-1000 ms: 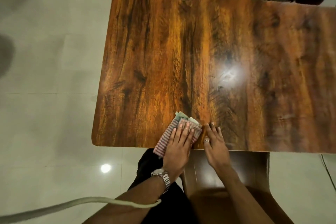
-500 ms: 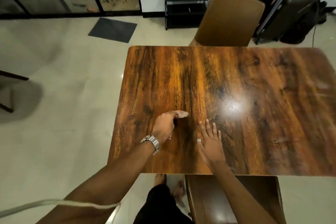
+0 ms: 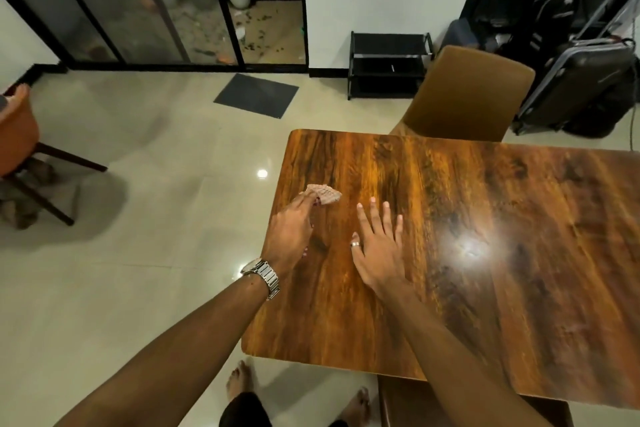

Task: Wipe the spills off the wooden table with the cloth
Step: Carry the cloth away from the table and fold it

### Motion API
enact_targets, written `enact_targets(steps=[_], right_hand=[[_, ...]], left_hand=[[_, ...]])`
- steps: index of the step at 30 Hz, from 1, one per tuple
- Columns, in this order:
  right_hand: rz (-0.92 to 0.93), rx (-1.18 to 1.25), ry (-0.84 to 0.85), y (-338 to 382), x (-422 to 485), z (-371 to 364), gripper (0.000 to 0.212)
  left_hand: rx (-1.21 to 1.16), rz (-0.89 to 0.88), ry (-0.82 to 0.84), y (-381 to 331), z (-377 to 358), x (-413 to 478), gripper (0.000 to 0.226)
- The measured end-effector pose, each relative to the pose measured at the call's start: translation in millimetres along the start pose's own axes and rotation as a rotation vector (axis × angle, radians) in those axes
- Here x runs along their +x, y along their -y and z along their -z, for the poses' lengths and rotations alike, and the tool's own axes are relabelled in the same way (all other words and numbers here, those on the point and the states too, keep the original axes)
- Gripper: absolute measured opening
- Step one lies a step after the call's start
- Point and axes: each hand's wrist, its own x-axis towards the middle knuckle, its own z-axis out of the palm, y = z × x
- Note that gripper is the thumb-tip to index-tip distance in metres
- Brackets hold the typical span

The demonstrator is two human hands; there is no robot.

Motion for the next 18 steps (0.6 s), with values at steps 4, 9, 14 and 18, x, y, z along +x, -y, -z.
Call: enact_targets(steps=[4, 9, 14, 18], right_hand=[[0.003, -0.037, -0.004, 39, 23, -5, 0.061], [-0.025, -0.055, -0.021, 100, 55, -16, 0.062], [-0.069, -0.049, -0.057, 176, 97, -29, 0.062], [-0.091, -0.032, -0.093, 229, 128, -30, 0.062]], left_hand=[[-0.011, -0.01, -0.037, 40, 22, 10, 0.046], [-0.022, -0.019, -0.013, 98, 59, 32, 0.05], [0.012, -0.018, -0.003, 169, 100, 65, 0.053], [0.049, -0.021, 0.032, 215, 126, 88, 0.057]])
